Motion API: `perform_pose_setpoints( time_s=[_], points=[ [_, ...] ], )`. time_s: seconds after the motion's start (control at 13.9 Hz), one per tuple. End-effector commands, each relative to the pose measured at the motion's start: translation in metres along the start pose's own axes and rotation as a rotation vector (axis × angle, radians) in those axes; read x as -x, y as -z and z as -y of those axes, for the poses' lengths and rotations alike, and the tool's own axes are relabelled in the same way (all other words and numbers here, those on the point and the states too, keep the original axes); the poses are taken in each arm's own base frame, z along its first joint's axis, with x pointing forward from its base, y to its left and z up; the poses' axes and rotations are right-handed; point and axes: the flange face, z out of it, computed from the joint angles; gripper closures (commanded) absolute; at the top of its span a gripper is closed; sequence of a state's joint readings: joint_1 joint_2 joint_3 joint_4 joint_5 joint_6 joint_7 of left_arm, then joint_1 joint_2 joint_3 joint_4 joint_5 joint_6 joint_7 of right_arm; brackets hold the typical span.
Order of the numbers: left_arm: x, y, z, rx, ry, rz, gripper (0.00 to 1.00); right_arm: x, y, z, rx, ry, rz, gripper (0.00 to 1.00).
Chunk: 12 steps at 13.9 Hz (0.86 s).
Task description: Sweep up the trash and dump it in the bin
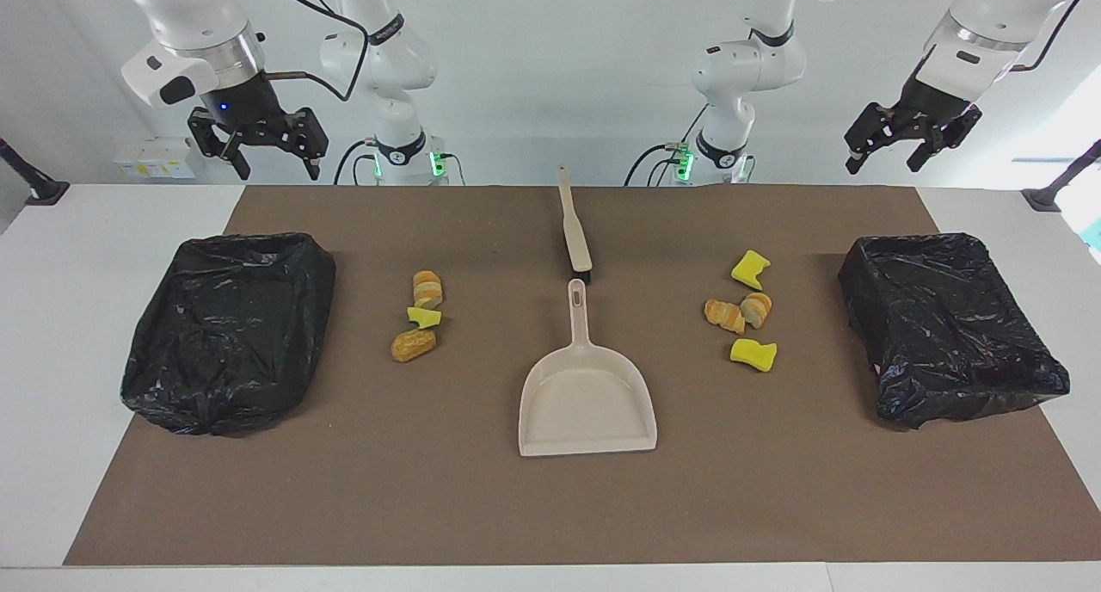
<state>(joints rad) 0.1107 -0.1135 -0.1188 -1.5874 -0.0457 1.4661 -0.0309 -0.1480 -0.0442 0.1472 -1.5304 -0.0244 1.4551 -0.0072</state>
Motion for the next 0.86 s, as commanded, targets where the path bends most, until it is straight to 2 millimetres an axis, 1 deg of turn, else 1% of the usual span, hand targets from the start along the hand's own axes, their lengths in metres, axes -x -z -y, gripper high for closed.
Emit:
perform_pose_setpoints(
  time_s=[0.0,0.79],
  points=[
    [0.0031,0.0039,0.0018,-0.011,0.003,-0.014,0.0,0.0078,0.0061,0.0025,-0.009,-0.021,0.005,0.0],
    [0.0026,0.0031,0.0011,-0.011,0.001,-0.013,0.0,0.0083,0.0037,0.0027,-0.009,-0.019,0.008,0.0]
  ],
)
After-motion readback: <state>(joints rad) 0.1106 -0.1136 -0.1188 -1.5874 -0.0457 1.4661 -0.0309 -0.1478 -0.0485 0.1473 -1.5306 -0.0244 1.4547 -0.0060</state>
